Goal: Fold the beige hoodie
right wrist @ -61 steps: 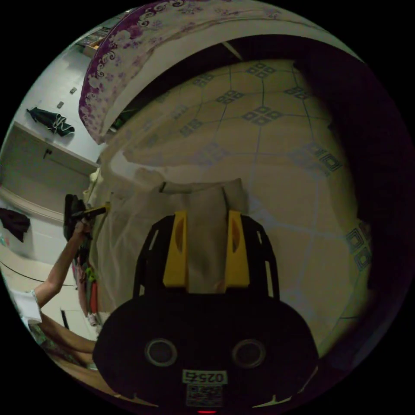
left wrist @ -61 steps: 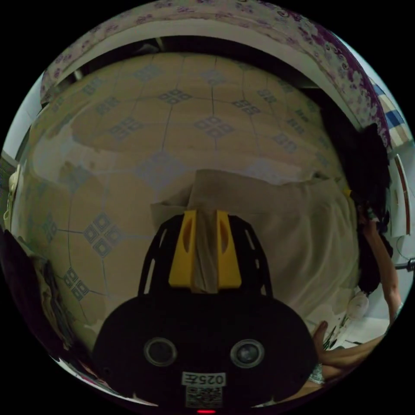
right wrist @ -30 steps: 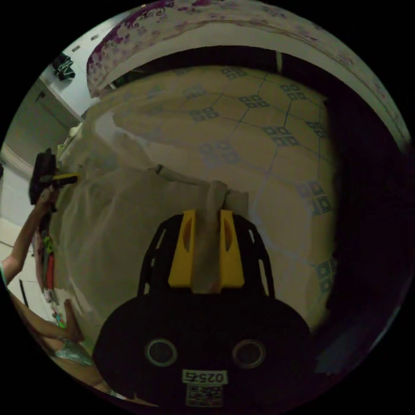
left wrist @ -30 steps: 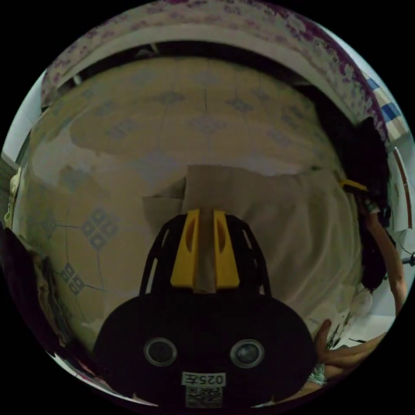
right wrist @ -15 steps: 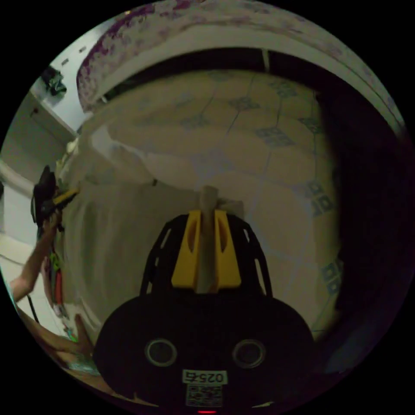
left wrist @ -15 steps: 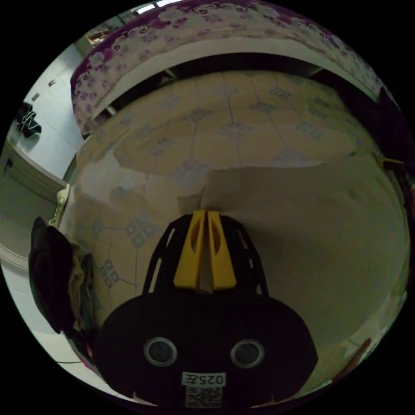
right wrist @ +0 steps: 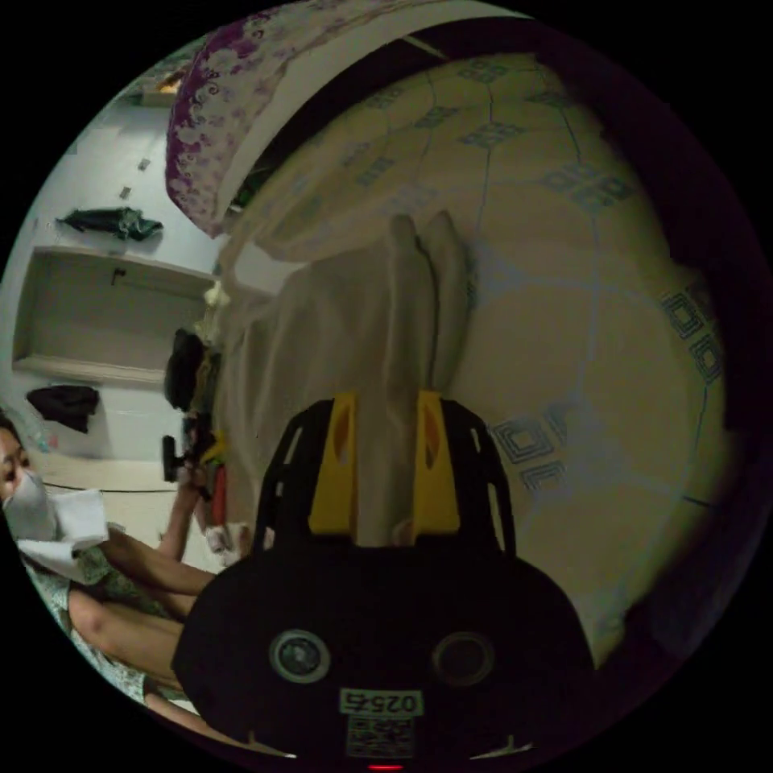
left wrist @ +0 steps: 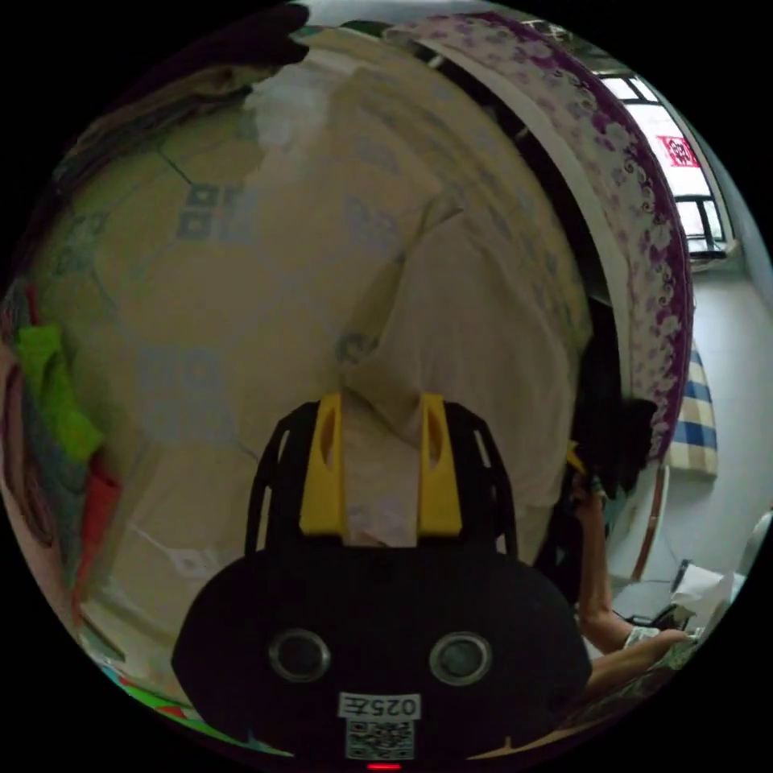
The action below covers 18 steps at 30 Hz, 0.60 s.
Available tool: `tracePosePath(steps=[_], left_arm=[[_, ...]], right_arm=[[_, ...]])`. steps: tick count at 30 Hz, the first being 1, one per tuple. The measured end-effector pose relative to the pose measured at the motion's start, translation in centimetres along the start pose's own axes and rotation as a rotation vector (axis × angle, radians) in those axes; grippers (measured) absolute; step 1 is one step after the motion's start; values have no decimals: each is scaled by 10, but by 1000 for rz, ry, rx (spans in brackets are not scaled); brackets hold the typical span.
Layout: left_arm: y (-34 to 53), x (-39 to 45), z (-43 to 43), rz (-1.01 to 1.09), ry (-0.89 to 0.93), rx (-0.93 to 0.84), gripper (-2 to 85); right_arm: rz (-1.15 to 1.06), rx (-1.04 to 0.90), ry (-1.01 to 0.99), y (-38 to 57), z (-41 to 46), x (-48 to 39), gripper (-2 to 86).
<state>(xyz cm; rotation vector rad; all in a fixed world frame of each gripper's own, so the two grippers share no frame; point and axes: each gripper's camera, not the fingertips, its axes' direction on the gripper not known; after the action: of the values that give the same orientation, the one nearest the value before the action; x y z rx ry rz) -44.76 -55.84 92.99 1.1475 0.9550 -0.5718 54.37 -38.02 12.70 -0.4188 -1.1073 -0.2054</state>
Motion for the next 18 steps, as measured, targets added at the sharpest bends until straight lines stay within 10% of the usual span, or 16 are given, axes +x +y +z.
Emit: tracePosePath(steps=[7,13,18], left_arm=[[-108,27,16,250,-170,24,16],[-271,64,45,462,-133,-18,23],[-341,40,29,343,101,-46,43]], right_arm=[[-39,-97,336,59,2,-28,-7],[40,-297,-331,219,64,-75,0],[-110,-322,-342,238,44,-92,82]])
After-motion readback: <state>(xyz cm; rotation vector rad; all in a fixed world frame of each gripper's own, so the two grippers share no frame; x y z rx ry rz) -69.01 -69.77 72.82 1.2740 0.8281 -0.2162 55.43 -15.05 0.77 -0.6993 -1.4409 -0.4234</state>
